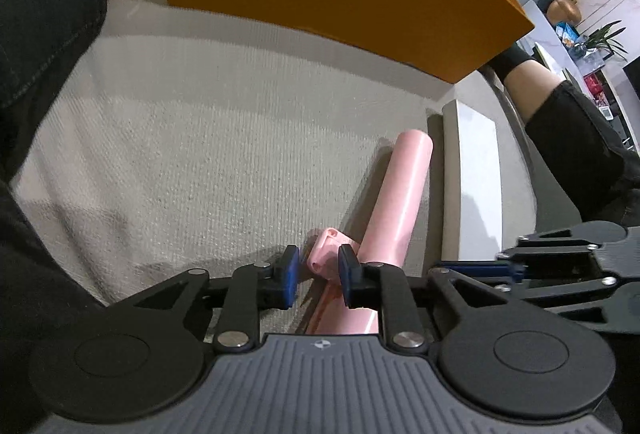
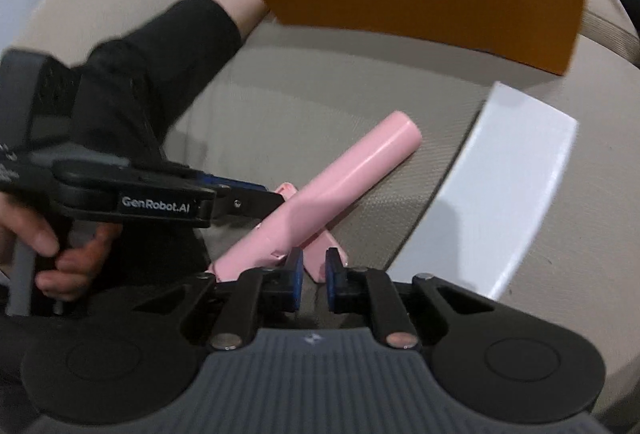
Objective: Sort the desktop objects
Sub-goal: 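Grasp the pink selfie stick handle with the left tool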
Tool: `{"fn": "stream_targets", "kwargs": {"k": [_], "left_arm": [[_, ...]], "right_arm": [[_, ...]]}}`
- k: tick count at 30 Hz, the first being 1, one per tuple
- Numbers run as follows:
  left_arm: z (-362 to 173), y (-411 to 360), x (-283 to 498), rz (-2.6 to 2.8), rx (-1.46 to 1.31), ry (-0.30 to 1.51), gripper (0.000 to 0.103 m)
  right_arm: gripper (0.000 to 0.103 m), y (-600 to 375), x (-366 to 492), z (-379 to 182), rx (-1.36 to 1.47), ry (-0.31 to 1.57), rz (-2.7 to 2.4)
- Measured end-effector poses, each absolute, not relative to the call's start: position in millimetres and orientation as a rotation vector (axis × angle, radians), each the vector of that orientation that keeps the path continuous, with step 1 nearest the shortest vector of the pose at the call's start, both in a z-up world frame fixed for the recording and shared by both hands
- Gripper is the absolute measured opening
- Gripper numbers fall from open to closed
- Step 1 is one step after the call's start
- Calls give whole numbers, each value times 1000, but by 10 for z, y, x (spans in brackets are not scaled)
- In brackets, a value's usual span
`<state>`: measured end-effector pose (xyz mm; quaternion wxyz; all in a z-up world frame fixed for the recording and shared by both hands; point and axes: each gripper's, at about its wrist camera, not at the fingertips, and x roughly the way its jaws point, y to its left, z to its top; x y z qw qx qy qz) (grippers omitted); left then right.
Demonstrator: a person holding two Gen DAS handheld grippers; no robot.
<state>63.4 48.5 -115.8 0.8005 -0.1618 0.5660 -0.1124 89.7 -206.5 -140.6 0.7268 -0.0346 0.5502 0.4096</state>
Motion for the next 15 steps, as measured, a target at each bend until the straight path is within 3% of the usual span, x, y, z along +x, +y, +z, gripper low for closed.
{"fn": "stream_targets", "kwargs": {"k": [4, 8, 15], "left_arm": [[-1210, 520, 671, -266, -384, 1221, 23], [-1223, 500, 696, -300, -385, 1226, 22], [-1130, 544, 613, -313, -412, 1202, 18]], "right_arm": [[10, -1954, 957, -1551, -99, 1253, 904], [0, -1959, 1022, -1645, -77, 1282, 893], [0, -2031, 1052, -1659, -3, 1272, 909]]}}
